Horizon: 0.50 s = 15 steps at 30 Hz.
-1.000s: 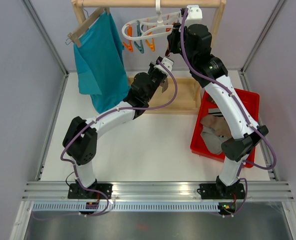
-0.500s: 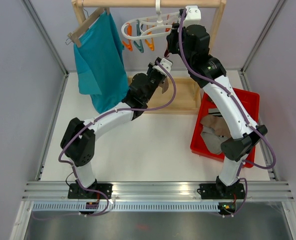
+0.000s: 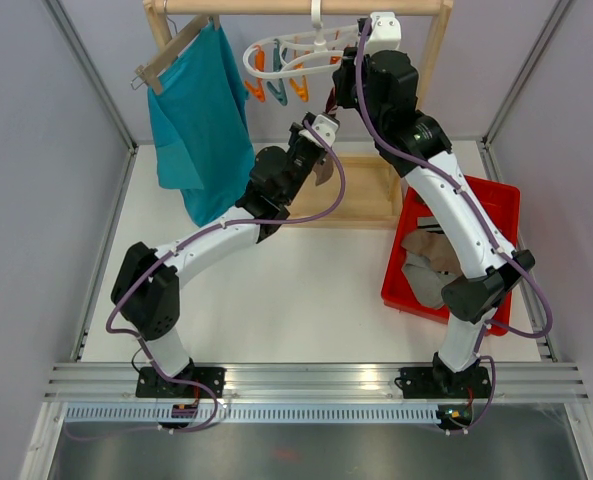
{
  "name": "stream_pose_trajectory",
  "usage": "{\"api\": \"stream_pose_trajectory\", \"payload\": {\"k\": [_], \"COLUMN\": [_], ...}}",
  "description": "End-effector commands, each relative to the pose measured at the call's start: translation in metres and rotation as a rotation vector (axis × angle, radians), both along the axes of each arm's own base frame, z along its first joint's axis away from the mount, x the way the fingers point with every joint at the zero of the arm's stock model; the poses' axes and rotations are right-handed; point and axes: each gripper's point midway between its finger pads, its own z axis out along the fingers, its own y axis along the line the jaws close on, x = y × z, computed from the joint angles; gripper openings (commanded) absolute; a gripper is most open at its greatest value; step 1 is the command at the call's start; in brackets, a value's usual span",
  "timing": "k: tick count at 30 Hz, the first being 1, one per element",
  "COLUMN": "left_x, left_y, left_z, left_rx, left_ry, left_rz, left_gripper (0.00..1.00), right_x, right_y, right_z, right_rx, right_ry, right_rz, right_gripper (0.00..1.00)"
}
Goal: Clip the socks to the hanger
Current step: Clamp the sock onto the hanger.
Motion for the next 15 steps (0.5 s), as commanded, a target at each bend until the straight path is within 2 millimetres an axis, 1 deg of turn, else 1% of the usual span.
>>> {"api": "stream_pose_trajectory", "payload": {"k": [1, 5, 15], "left_x": [-0.0146, -0.0138, -0.0130], "left_y": [0.0043, 0.0035, 0.0071], "left_z": [0.0311, 0.0290, 0.0318], "left_rx": [-0.028, -0.031, -0.038], "left_ry": [-0.076, -0.068, -0.068], "left_rz": [-0.025, -0.026, -0.009], "left_gripper": [0.02, 0.02, 0.02], "right_x": [-0.0026, -0.0040, -0.0064], "right_y": [0.0026, 0.0042, 0.0053], "right_z": [0.0273, 0.0266, 0.0253], "right_rx": [0.061, 0.056, 0.047], "right_ry": [-0.079, -0.077, -0.073], "right_rz": [-0.003, 0.000, -0.002], "right_gripper": [0.00, 0.00, 0.00]}}
